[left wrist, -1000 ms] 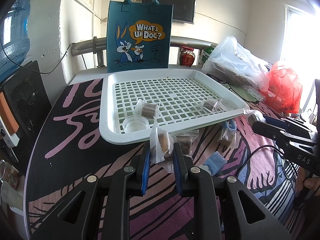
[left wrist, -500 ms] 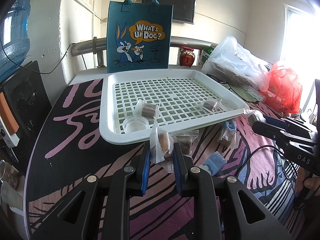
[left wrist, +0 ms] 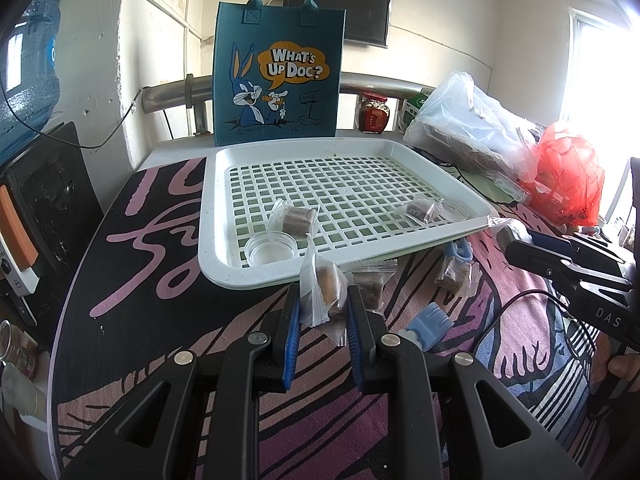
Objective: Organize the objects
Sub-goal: 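Carry both bags over the grid tray and open both tools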
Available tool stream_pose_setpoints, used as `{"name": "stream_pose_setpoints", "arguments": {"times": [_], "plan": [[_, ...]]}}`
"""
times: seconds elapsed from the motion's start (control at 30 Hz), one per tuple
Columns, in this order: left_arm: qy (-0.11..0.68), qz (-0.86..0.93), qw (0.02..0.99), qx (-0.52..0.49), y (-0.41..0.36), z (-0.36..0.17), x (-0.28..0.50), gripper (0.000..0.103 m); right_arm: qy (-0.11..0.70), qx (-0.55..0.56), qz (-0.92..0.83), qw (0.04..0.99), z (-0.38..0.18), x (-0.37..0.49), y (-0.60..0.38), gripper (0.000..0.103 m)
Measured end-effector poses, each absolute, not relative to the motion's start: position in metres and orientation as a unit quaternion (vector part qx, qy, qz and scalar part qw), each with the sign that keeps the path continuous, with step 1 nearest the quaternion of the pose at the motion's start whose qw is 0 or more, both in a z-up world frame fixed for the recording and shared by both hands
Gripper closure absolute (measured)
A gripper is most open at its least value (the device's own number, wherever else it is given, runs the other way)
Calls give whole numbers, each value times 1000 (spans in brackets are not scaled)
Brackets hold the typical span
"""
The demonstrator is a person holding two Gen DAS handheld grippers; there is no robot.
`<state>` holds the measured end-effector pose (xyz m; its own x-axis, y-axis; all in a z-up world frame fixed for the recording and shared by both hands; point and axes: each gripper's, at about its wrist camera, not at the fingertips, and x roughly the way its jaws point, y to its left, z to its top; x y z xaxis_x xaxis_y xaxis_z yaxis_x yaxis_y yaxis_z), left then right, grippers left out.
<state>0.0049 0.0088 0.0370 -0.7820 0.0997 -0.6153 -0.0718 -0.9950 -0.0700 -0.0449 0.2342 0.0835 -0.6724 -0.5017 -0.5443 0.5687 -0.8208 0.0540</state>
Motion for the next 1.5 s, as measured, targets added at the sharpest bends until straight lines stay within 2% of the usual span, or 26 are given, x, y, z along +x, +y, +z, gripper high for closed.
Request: {"name": "stream_pose_setpoints", "arguments": {"times": [0.33, 0.67, 0.8, 1.1, 1.17, 1.23, 1.37, 1.43, 1.5], "plan": [[-38, 936, 54, -344, -1, 39, -2, 83, 35, 300, -903, 307, 87, -56, 240, 75], [-63, 933, 38, -351, -36, 73, -75, 83, -12, 294, -900, 322, 145, -126, 252, 75], [-61, 923, 21, -379, -39, 59, -111, 83, -24, 343, -884, 318, 133, -169, 237, 75], [-100, 899, 12, -425, -48, 31, -155, 83, 23, 431, -863, 264, 74, -221, 201, 74], [-116, 893, 18, -434, -49, 25, -158, 78, 20, 439, -861, 257, 69, -226, 201, 72], [-124, 894, 23, -430, -51, 29, -157, 57, 15, 447, -860, 246, 67, -229, 203, 71], [-141, 918, 33, -370, -58, 65, -134, 38, 3, 417, -872, 256, 91, -215, 214, 67], [-145, 933, 31, -329, -61, 88, -115, 21, -1, 379, -885, 271, 116, -196, 224, 66], [-140, 949, 26, -283, -61, 110, -91, 13, -1, 330, -902, 278, 143, -171, 238, 59]]}}
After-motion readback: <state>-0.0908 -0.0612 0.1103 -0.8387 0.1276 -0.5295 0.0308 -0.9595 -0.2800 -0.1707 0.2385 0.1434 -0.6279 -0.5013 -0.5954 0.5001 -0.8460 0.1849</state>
